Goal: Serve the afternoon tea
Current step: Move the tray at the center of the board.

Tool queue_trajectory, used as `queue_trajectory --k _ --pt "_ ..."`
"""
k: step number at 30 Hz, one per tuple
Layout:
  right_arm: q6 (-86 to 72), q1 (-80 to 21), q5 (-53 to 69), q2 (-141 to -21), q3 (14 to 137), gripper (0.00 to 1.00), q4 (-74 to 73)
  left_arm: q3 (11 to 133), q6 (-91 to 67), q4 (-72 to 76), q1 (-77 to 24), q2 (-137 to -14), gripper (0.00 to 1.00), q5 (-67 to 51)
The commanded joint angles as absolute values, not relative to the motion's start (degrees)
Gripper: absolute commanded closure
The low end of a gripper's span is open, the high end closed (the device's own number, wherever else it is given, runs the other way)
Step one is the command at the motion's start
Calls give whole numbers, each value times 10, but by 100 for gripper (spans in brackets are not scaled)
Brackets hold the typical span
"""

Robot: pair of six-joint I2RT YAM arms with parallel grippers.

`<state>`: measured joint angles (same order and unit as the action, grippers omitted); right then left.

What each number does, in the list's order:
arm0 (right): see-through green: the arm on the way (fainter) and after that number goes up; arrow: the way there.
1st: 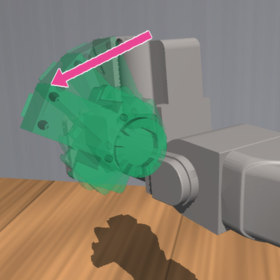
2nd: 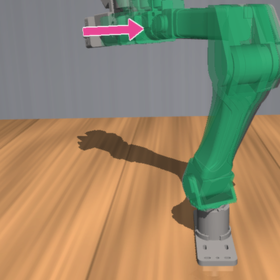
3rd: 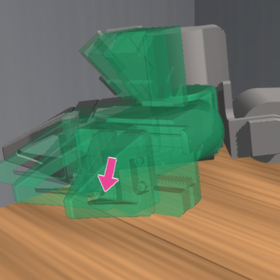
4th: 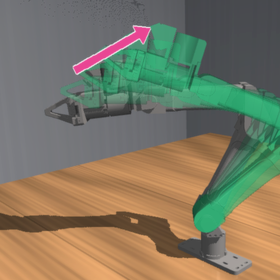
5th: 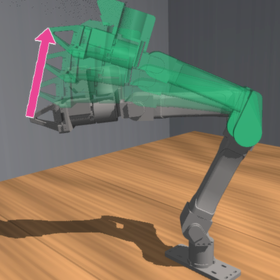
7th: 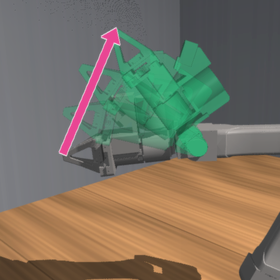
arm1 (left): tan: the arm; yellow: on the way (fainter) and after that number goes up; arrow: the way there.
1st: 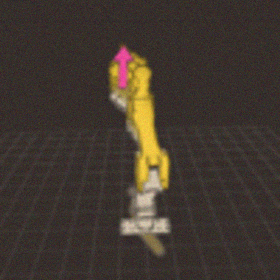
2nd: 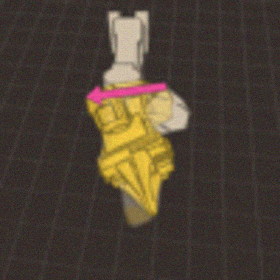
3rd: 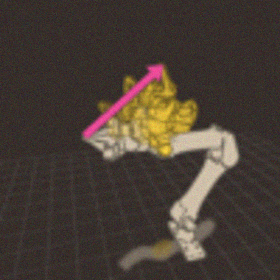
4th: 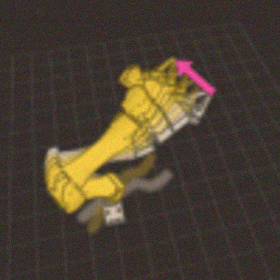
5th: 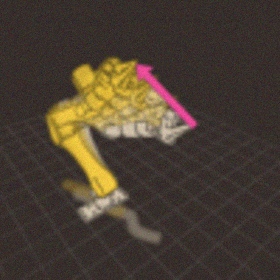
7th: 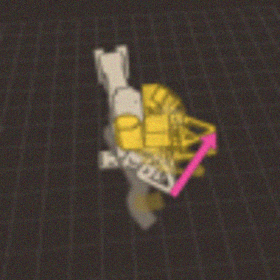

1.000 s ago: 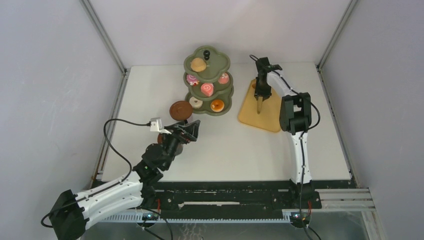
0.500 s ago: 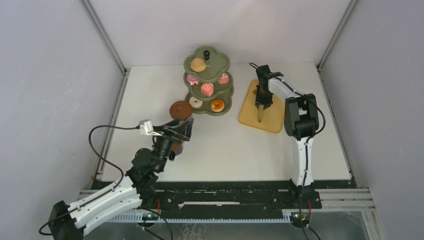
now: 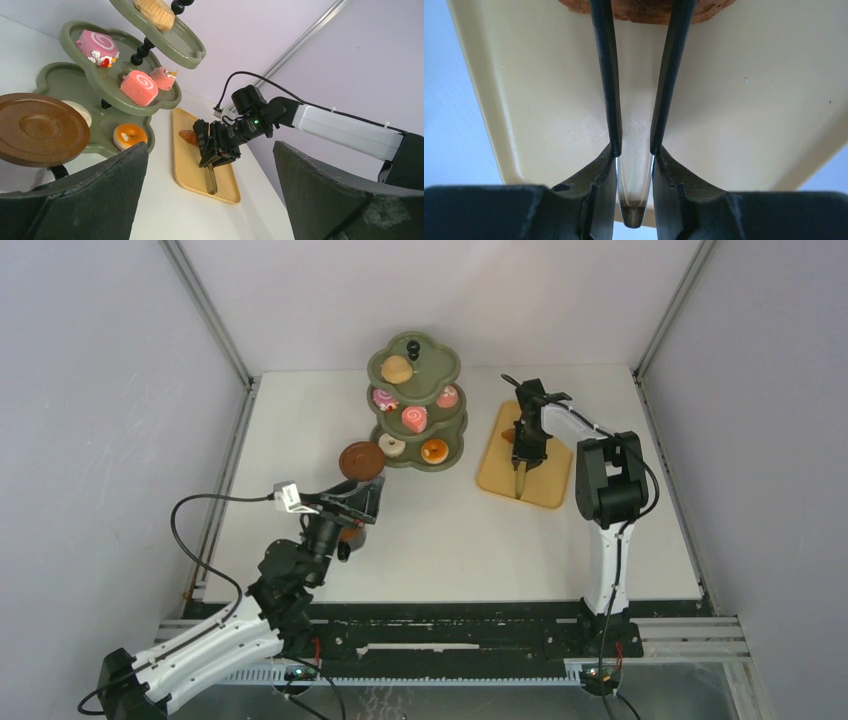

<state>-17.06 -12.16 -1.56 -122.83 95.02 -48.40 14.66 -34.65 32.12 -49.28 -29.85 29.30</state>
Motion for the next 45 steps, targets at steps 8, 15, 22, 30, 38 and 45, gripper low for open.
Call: queue_trajectory --k 8,15,22,30,38,45 --pt "-179 -143 18 -1152 859 65 -482 133 -363 307 -496 -272 0 279" --pt "-183 -157 4 -1107 827 65 -473 134 -365 299 -496 -265 0 280" --pt "-179 -165 -7 -1069 821 66 -485 137 -366 297 -497 -272 0 280" --pt "-181 -182 -19 -1021 765 66 -479 140 -367 304 -496 -282 0 275" --pt "-205 -225 -42 -957 669 64 -452 137 -367 305 -497 -283 0 277" --pt "-216 -249 -78 -972 657 59 -441 135 -365 305 -497 -291 0 281"
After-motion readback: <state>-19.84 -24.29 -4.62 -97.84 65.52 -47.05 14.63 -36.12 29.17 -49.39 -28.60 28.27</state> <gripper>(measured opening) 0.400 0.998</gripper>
